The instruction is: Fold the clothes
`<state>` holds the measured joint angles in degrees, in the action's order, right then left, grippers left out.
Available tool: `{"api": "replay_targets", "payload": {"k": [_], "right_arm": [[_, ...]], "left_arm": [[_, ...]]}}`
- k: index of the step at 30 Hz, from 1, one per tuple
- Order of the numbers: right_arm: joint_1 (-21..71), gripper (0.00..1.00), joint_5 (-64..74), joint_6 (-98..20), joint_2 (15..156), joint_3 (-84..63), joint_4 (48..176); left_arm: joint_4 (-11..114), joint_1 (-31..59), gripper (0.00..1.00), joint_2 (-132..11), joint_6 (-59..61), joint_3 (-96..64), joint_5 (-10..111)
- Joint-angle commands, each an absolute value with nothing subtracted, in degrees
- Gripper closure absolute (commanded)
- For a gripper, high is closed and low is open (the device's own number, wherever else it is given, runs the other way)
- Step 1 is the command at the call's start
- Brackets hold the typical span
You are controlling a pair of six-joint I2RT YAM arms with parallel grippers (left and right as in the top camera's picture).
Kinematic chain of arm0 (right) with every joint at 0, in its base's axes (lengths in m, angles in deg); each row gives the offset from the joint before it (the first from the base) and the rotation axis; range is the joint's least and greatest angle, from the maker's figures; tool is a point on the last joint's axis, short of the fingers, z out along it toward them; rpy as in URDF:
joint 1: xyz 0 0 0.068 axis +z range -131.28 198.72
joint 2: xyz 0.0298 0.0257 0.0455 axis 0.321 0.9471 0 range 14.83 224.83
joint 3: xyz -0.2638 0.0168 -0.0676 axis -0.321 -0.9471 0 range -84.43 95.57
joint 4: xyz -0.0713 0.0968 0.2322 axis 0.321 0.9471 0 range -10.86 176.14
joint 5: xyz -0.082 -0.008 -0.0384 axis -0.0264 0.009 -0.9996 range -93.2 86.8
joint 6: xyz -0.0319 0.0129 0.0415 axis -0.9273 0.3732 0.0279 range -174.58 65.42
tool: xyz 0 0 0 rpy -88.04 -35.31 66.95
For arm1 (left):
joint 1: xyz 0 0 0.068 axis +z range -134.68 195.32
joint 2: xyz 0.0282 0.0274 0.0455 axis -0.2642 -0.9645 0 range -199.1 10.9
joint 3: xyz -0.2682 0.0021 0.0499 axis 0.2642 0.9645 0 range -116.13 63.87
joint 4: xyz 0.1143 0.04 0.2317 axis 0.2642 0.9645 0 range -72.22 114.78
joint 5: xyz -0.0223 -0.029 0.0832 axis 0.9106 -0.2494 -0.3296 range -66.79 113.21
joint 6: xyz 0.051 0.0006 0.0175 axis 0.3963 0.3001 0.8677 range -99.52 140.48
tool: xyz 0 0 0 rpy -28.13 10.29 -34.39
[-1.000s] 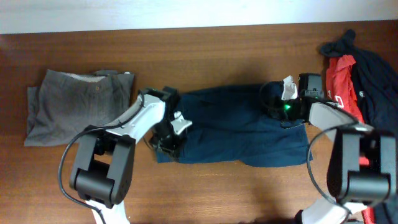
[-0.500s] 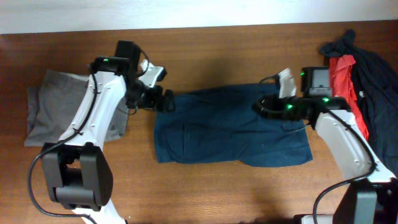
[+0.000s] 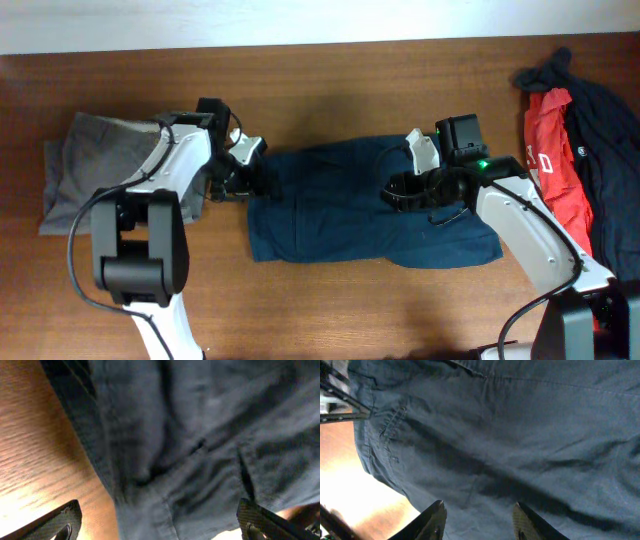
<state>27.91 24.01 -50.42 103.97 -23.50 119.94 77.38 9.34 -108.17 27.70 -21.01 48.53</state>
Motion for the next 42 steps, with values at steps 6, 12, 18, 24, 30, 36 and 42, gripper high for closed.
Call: {"api": "replay_targets", "payload": {"k": [6,12,18,24,30,36,42], "right_arm": [[28.9,0.52,22.8,-51.2,104.3,-23.4,122.3],[28.9,0.52,21.2,-51.2,104.3,-23.4,122.9],[28.9,0.53,20.5,-51.1,104.4,-23.4,122.9],[28.9,0.53,20.3,-51.1,104.3,-23.4,123.0],[28.9,0.54,20.2,-51.1,104.3,-23.4,123.1],[28.9,0.54,20.1,-51.1,104.3,-23.4,123.1],[28.9,0.54,20.1,-51.1,104.3,-23.4,123.1]], "left_arm": [[75.2,9.4,0.03,-115.3,28.3,-20.5,56.9],[73.5,9.4,0.20,-116.0,28.3,-20.5,58.6],[70.3,9.5,0.71,-116.0,28.2,-20.5,59.5],[73.6,9.7,0.99,-115.6,28.2,-22.1,59.8],[88.3,12.5,1.00,-113.5,28.2,-33.3,51.4],[103.8,14.7,0.99,-111.3,28.2,-52.6,36.8],[109.4,12.9,0.99,-111.3,27.6,-67.8,34.0]]}}
